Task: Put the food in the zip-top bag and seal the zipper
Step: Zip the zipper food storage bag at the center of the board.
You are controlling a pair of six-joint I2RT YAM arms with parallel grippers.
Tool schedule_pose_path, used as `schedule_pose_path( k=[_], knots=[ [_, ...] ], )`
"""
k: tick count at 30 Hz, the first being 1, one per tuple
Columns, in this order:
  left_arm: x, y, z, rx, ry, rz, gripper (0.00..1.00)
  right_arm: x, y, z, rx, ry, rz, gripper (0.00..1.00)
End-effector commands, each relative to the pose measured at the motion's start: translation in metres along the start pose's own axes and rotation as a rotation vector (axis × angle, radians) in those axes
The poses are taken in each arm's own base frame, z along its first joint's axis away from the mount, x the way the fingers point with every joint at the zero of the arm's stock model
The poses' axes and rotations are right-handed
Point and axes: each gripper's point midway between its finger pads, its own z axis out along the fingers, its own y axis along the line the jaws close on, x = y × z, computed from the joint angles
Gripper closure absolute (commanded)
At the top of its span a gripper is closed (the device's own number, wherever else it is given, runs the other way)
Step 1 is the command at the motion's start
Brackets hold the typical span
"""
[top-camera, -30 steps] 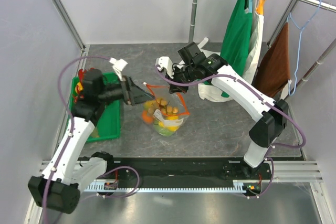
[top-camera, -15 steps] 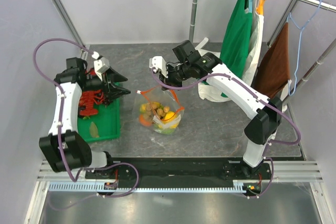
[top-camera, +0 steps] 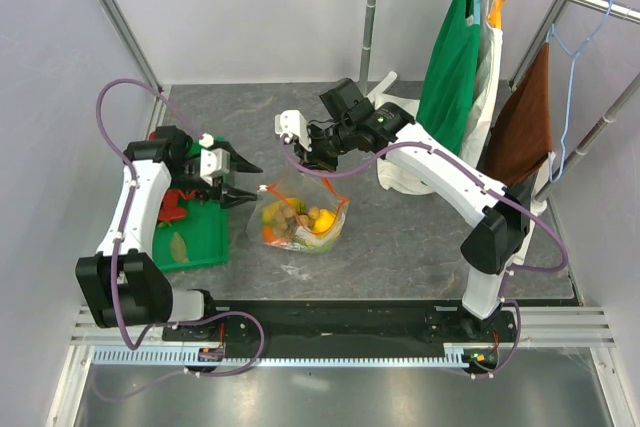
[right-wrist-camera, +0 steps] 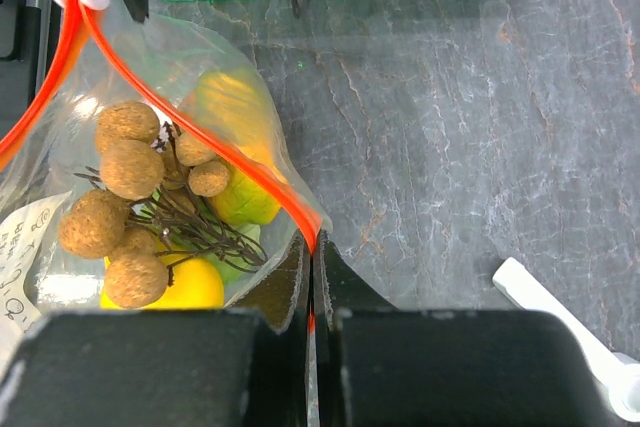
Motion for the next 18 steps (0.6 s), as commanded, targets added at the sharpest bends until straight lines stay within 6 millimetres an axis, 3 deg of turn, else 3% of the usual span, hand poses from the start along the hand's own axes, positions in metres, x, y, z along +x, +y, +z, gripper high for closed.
schedule_pose_path(
  k=[1,4,7,13,17,18],
  knots=[
    [-0.003,-0.007,-0.014,-0.058,0.012,-0.301,0.34,-0.019,-0.007,-0.005,0.025,-0.053,-0.067,1.00],
    [-0.002,0.006,-0.032,-0.143,0.019,-0.410,0.34,-0.020,-0.005,-0.006,0.023,-0.056,-0.064,1.00],
    [-0.008,-0.005,-0.043,-0.139,0.053,-0.415,0.35,-0.021,-0.006,-0.006,0.027,-0.061,-0.063,1.00],
    [-0.011,-0.036,-0.034,-0.113,0.091,-0.362,0.30,-0.023,-0.007,-0.004,0.029,-0.069,-0.056,1.00],
    [-0.015,-0.039,-0.027,-0.092,0.062,-0.385,0.29,-0.028,-0.005,0.000,0.026,-0.078,-0.059,1.00],
    [-0.015,-0.032,-0.024,-0.096,0.058,-0.352,0.29,-0.030,-0.004,0.000,0.029,-0.077,-0.065,1.00]
  ],
)
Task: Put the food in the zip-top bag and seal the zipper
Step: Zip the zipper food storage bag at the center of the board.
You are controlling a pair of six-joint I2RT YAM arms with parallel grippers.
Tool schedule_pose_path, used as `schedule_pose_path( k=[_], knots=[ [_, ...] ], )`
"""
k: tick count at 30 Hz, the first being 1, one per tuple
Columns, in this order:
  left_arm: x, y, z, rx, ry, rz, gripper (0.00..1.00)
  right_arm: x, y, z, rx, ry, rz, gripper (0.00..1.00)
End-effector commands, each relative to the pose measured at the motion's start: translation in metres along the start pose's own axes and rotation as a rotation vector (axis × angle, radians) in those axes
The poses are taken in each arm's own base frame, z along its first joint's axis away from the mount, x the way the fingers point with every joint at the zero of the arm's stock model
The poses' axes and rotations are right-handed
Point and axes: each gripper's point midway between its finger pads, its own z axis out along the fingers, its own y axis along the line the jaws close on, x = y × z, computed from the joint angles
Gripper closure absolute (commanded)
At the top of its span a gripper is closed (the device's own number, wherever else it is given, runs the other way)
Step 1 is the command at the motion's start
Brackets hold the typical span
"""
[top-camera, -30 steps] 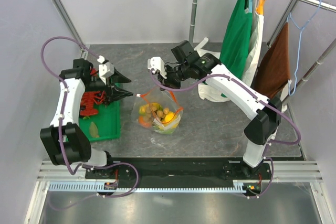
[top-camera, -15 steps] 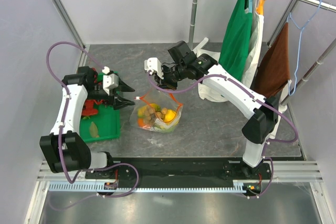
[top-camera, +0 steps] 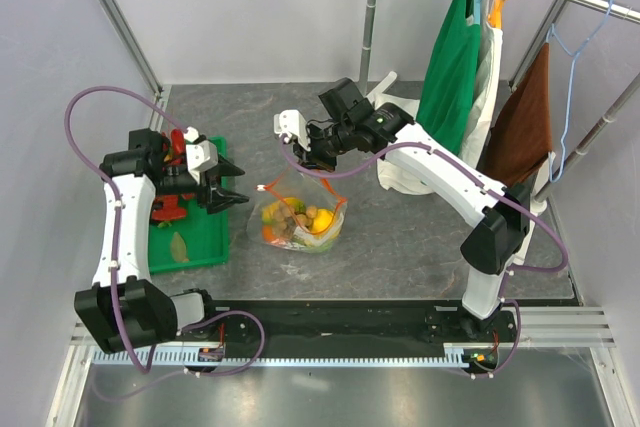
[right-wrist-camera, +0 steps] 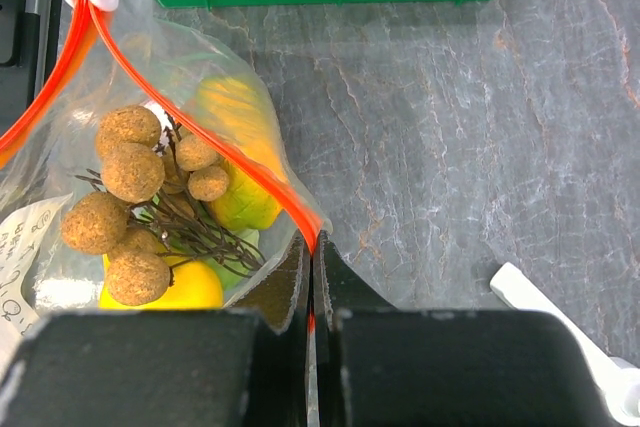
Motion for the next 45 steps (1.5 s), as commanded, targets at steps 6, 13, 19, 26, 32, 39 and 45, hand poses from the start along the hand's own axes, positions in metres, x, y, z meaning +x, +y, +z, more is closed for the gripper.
schedule_pose_path(
  k=[6,13,19,26,32,39,45],
  knots=[
    [-0.002,-0.060,0.032,0.196,0.006,-0.200,0.33,-0.029,-0.004,0.004,0.032,-0.063,-0.067,1.00],
    [0.006,-0.048,0.037,0.133,0.014,-0.213,0.62,-0.033,-0.003,0.002,0.033,-0.073,-0.070,1.00],
    [0.005,-0.038,0.032,0.100,-0.017,-0.254,0.79,-0.034,-0.002,0.000,0.032,-0.082,-0.071,1.00],
    [0.000,-0.020,0.026,0.053,-0.047,-0.287,0.98,-0.060,-0.007,-0.019,0.072,-0.118,0.026,0.43],
    [-0.004,-0.018,0.026,0.047,-0.055,-0.335,0.98,-0.122,-0.002,-0.051,0.047,-0.274,0.058,0.15],
    [-0.008,-0.016,0.024,0.028,-0.055,-0.325,0.98,-0.127,0.044,-0.028,-0.050,-0.313,0.005,0.23],
    [-0.010,-0.019,0.024,0.035,-0.069,-0.315,0.98,-0.120,0.062,0.003,-0.018,-0.265,-0.073,0.27]
  ],
)
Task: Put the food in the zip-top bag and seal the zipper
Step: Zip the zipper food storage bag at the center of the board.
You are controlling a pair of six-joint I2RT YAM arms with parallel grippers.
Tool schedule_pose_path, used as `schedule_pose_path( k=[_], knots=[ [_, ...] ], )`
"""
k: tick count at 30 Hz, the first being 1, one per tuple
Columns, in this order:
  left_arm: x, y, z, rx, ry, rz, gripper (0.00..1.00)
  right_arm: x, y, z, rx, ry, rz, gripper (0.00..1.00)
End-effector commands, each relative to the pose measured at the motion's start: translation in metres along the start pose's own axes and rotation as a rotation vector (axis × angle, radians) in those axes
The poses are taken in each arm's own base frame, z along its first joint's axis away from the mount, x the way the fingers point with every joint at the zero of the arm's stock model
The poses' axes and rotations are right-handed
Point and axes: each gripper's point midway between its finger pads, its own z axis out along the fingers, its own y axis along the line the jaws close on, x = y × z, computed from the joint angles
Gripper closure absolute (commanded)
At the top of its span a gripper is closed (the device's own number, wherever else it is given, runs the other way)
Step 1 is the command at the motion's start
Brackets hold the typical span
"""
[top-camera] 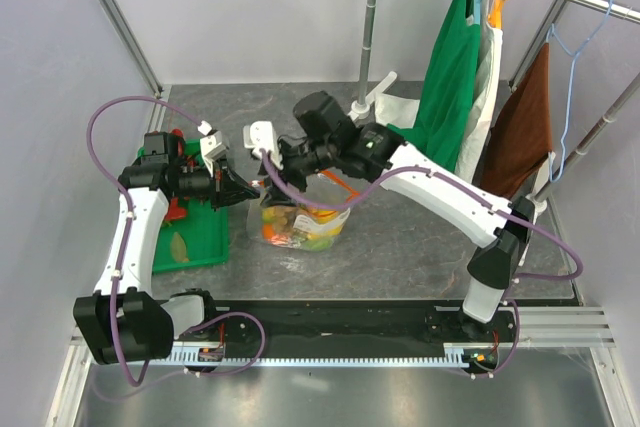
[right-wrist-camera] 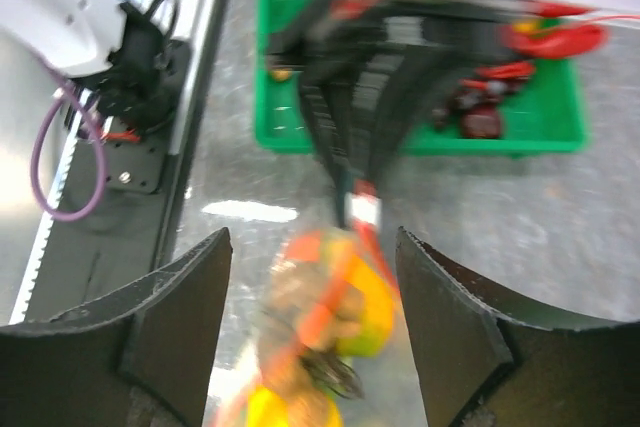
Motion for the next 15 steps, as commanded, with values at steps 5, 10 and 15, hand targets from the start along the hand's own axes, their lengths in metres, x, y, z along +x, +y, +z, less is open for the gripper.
schedule_pose_path(
  k=[5,10,15],
  knots=[
    [-0.016,-0.012,-0.003,0.021,-0.061,0.063,0.98,-0.010,-0.006,0.017,0.091,-0.020,-0.085,0.32],
    [-0.016,-0.014,-0.003,0.026,-0.066,0.074,0.98,-0.008,-0.018,0.019,0.150,-0.011,-0.079,0.35],
    [-0.017,-0.015,-0.003,0.026,-0.069,0.077,0.98,0.000,-0.019,0.026,0.138,0.002,-0.098,0.48]
  ],
)
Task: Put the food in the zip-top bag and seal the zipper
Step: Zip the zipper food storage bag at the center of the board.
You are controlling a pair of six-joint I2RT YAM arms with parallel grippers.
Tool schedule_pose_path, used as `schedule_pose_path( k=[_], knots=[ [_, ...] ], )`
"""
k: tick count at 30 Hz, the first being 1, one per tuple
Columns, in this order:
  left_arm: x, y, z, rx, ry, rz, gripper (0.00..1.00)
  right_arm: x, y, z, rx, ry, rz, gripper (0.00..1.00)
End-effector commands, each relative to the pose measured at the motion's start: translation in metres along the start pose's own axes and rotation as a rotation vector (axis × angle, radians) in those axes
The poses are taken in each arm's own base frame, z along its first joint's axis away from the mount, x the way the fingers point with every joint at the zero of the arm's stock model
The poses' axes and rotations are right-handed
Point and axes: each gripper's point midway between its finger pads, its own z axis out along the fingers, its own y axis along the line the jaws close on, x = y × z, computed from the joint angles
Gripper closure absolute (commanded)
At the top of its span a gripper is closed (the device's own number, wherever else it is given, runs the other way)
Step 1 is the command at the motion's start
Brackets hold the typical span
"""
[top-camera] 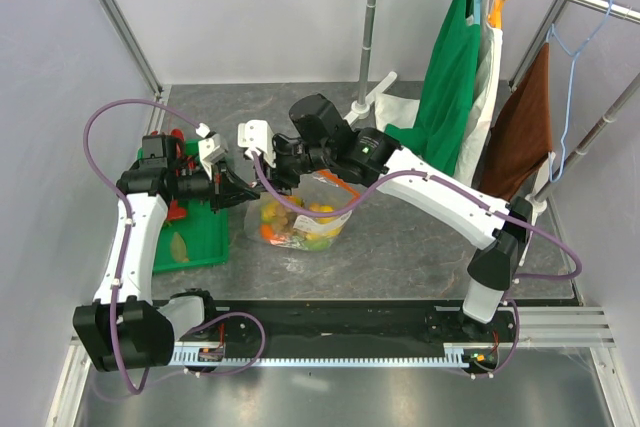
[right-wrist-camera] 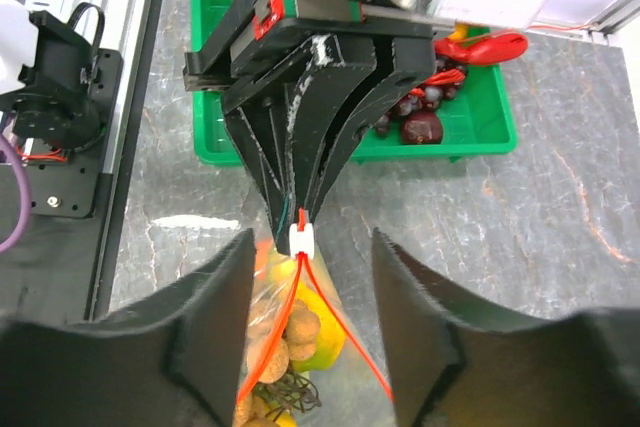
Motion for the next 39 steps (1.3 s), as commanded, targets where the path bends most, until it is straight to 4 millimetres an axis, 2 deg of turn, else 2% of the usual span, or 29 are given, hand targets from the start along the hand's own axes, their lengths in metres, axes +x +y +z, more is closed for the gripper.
schedule_pose_path(
  k=[1,11,14,19,21,23,29,39],
  knots=[
    [-0.013,-0.008,-0.001,0.023,-0.049,0.040,0.98,0.003,-0.007,0.010,0.015,-0.010,-0.029,0.50],
    [-0.014,-0.007,-0.001,0.029,-0.052,0.019,0.98,0.018,0.000,0.017,-0.021,0.025,-0.054,0.60],
    [-0.014,-0.006,-0.001,0.029,-0.055,0.007,0.98,0.021,-0.001,0.018,-0.016,0.036,-0.059,0.67],
    [-0.015,-0.002,-0.002,0.016,-0.063,-0.017,0.98,0.021,0.000,0.012,-0.009,0.039,-0.069,0.87],
    [-0.018,0.002,-0.005,-0.003,-0.078,-0.008,0.98,0.024,0.002,0.009,-0.007,0.055,-0.073,0.94],
    [-0.018,0.004,-0.008,-0.018,-0.087,-0.025,0.98,0.032,0.002,0.006,-0.002,0.085,-0.071,0.97],
    [-0.022,0.005,-0.015,-0.044,-0.110,-0.019,0.98,0.048,0.002,-0.004,0.002,0.128,-0.058,0.98],
    [-0.023,-0.001,-0.017,-0.046,-0.121,0.009,0.98,0.058,-0.026,-0.024,0.064,0.146,-0.005,0.98]
  ],
)
